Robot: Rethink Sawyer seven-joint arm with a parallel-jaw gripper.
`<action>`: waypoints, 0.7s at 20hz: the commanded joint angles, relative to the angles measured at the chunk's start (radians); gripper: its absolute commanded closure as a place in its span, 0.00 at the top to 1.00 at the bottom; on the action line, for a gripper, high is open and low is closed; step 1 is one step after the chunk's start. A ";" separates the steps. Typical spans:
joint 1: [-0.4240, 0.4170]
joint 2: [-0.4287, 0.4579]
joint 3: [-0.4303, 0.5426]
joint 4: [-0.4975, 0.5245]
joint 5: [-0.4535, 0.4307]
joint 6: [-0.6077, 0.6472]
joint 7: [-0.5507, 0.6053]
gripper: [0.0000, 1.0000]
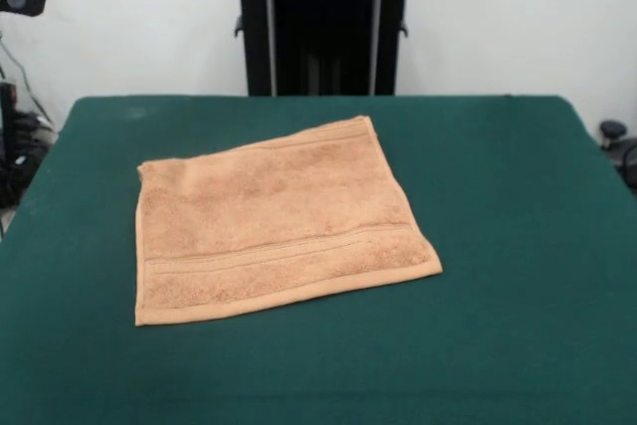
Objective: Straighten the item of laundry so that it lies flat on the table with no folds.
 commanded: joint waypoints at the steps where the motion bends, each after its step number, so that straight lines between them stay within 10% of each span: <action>1: -0.179 -0.076 0.253 0.054 -0.101 0.200 -0.582 0.00; 14: -0.293 -0.105 0.351 0.126 -0.203 0.168 -0.593 0.00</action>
